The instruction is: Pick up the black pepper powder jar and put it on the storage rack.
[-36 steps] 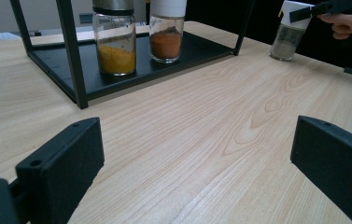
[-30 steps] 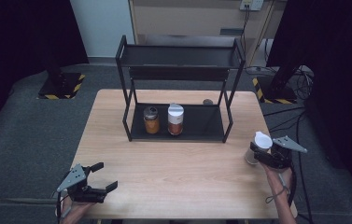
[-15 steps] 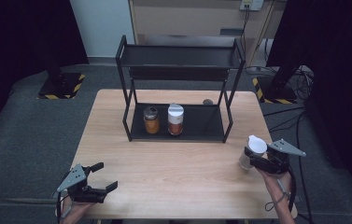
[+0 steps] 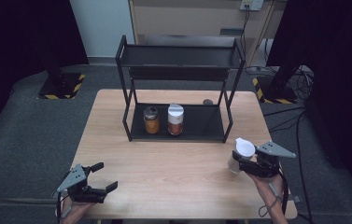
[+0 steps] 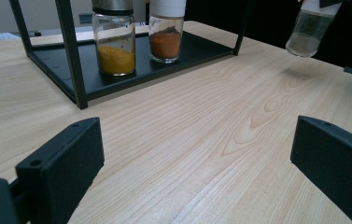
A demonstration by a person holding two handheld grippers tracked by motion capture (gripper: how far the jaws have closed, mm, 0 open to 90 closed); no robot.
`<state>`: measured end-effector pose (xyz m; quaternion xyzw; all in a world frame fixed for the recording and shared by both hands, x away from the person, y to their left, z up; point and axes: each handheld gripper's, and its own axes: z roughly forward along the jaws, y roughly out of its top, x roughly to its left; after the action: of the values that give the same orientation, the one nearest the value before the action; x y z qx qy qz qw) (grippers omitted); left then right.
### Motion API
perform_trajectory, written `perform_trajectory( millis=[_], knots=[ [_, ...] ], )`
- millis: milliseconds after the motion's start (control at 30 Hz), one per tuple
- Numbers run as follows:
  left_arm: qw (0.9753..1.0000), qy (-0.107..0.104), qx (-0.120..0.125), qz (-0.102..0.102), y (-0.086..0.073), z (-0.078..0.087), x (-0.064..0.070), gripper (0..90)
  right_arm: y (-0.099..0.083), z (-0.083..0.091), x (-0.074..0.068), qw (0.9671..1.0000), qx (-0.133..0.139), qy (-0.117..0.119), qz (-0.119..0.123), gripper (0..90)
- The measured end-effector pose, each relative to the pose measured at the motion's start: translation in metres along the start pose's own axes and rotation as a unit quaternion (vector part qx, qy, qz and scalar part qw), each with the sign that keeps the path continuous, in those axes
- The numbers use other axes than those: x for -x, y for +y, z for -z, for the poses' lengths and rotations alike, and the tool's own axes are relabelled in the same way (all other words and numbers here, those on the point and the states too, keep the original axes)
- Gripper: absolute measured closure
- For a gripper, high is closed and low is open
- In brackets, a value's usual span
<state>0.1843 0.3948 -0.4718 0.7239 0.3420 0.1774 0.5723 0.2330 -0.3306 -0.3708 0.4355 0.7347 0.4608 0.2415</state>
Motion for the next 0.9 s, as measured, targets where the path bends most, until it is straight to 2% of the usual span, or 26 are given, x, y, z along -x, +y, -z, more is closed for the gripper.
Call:
perform_trajectory(
  millis=[500,900],
  knots=[
    [1.0000,-0.001,0.000,0.000,0.000,0.000,0.000,1.8,0.024,-0.022,-0.020,0.9984,-0.003,0.045,0.035,30.5],
    [1.0000,-0.001,0.001,0.001,0.000,0.000,0.000,1.7,0.047,-0.049,-0.029,0.9979,-0.002,0.053,0.039,30.5]
  ],
)
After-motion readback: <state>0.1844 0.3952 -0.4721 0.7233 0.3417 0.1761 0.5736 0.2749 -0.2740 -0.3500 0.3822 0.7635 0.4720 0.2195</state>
